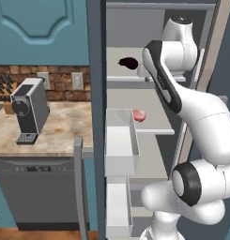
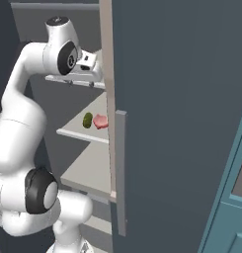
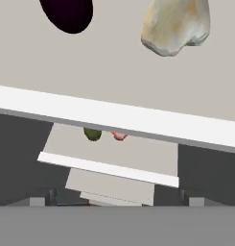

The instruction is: Take the eggplant and garlic from the highest rack and move them to the second highest rack where the steak and cucumber are located, to maximize freezer space. Close the freezer door after rearranging.

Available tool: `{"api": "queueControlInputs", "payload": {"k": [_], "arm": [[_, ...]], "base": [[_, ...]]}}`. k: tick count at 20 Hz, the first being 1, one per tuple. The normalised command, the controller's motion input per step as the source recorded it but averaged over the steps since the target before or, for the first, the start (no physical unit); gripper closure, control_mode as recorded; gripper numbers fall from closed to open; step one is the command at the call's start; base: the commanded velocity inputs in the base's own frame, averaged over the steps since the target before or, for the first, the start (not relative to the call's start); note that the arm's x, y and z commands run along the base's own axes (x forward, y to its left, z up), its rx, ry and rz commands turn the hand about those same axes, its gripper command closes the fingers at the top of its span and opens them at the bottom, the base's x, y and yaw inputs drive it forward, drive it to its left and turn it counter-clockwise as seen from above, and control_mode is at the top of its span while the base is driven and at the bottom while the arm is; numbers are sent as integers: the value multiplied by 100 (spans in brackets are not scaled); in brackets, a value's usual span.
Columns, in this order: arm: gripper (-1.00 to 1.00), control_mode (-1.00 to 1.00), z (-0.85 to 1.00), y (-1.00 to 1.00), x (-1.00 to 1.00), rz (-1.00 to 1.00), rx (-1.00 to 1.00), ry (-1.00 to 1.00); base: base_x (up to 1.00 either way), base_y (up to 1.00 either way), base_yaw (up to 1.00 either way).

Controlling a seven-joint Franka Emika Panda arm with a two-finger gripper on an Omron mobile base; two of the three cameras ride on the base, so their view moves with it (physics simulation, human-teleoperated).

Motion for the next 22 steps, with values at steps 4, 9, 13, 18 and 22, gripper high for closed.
{"api": "queueControlInputs", "payload": {"k": [4, 9, 13, 18, 22], "arm": [[-100, -100, 23, -27, 21, -5, 0, -3], [-100, -100, 0, -22, 30, -14, 0, 0], [-100, -100, 0, -18, 42, -3, 0, 0], [-100, -100, -14, -8, 55, 0, 0, 0], [-100, -100, -16, -7, 54, 0, 0, 0]], "base": [[0, 0, 0], [0, 0, 0], [0, 0, 0], [0, 0, 0], [0, 0, 0]]}}
